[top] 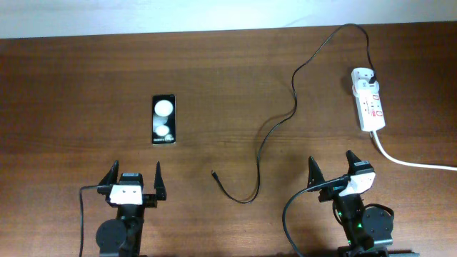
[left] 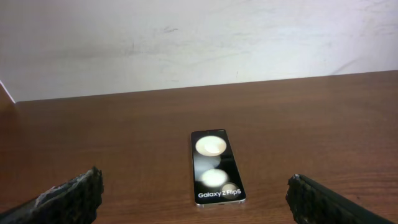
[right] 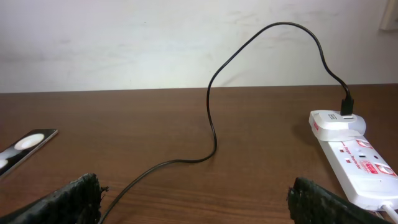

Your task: Plug charger to phone and switch on socket

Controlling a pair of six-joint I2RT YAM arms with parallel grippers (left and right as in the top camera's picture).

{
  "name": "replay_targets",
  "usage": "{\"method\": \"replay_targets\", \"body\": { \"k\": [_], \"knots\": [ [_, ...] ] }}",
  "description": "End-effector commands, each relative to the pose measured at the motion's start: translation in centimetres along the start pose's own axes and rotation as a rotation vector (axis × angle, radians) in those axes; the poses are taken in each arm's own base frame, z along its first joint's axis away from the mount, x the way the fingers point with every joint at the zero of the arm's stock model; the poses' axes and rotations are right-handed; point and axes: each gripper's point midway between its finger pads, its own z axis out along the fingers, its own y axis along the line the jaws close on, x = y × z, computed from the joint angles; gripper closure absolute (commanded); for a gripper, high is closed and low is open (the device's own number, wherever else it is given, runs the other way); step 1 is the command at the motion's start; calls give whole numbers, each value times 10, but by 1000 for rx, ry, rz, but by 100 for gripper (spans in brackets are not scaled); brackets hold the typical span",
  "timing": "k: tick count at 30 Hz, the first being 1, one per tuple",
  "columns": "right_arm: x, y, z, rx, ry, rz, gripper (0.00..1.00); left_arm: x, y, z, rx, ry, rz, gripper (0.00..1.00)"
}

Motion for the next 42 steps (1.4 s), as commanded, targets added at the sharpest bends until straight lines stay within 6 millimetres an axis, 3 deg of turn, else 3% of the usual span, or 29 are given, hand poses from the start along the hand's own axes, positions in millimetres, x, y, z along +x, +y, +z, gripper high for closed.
{"method": "replay_targets", "body": {
  "k": [1, 42],
  "knots": [
    [1, -1, 0, 7, -2, 0, 1, -3, 2, 0, -10, -16, 10, 1],
    [1, -1, 0, 7, -2, 0, 1, 2, 1, 0, -7, 6, 10, 1]
  ]
}}
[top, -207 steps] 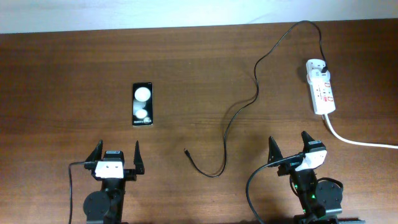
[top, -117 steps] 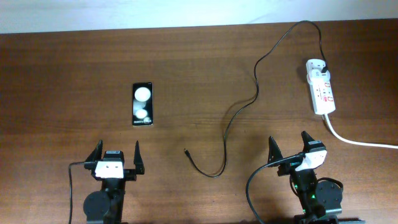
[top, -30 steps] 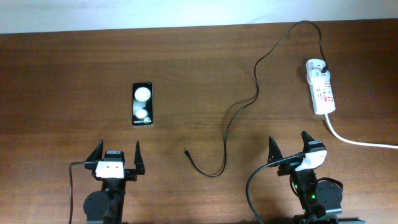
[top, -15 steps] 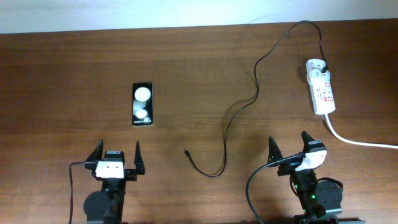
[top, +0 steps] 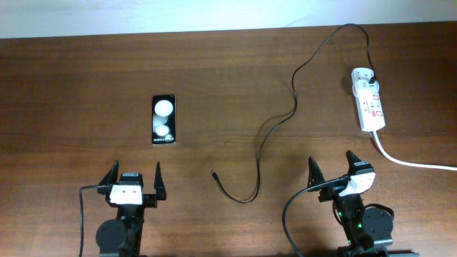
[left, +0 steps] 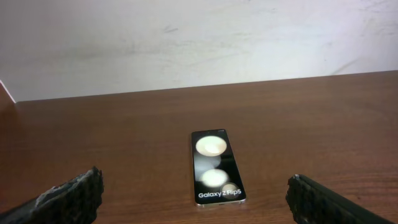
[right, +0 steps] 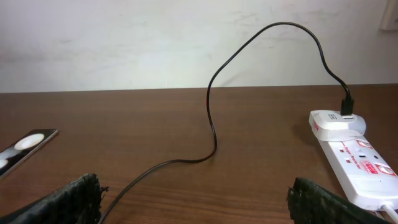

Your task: Plug charger to phone and switch on socket

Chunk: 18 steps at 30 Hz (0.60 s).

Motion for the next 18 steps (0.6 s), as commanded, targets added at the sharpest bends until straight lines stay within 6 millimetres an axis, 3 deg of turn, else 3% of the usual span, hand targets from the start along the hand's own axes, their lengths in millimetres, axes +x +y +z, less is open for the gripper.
{"method": "replay_targets", "body": {
  "k": [1, 8, 14, 18],
  "knots": [
    [1, -1, 0, 7, -2, 0, 1, 2, 1, 0, -6, 6, 10, 1],
    [1, -1, 0, 7, -2, 0, 1, -7, 1, 0, -9, -32, 10, 1],
    [1, -1, 0, 7, -2, 0, 1, -3, 1, 0, -8, -14, 11, 1],
    [1, -1, 0, 7, -2, 0, 1, -31, -3, -2, 20, -125, 12, 1]
  ]
}}
